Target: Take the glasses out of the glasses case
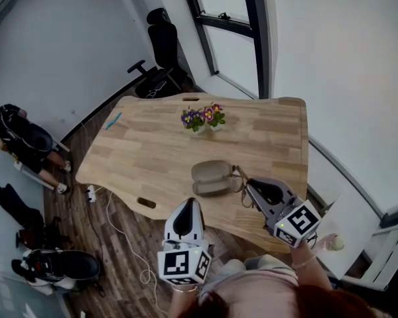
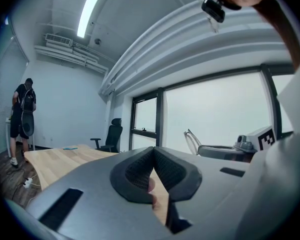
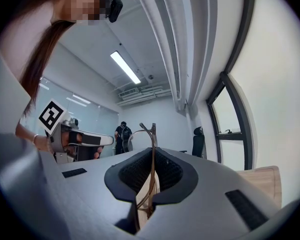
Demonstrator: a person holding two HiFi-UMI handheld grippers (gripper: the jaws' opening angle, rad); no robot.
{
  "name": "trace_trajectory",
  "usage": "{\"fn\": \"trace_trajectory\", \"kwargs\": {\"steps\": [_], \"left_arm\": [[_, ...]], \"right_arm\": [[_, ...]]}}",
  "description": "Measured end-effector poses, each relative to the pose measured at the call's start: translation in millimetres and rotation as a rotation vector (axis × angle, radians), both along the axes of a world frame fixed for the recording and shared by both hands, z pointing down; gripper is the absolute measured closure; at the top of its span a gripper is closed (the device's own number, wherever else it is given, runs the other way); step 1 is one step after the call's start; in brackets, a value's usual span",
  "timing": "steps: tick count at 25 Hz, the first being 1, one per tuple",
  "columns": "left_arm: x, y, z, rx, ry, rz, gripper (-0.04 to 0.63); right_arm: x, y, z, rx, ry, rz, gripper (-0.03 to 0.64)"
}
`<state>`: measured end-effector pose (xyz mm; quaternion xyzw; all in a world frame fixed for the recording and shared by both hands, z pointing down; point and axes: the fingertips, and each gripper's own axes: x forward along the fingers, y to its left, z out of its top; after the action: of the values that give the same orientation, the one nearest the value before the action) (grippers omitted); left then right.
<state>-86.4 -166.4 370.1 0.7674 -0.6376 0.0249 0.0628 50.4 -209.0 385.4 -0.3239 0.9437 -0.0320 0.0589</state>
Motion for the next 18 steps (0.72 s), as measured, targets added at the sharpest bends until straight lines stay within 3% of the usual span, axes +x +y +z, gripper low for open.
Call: {"fn": "trace_trajectory", "kwargs": {"steps": [18], "left_arm": [[-37.6, 23.5, -6.1, -0.006, 0.042, 0.048, 0.595]], "right_arm": [[-26.4, 29.7, -14.1, 0.018, 0.032, 0.105, 0.604]]}}
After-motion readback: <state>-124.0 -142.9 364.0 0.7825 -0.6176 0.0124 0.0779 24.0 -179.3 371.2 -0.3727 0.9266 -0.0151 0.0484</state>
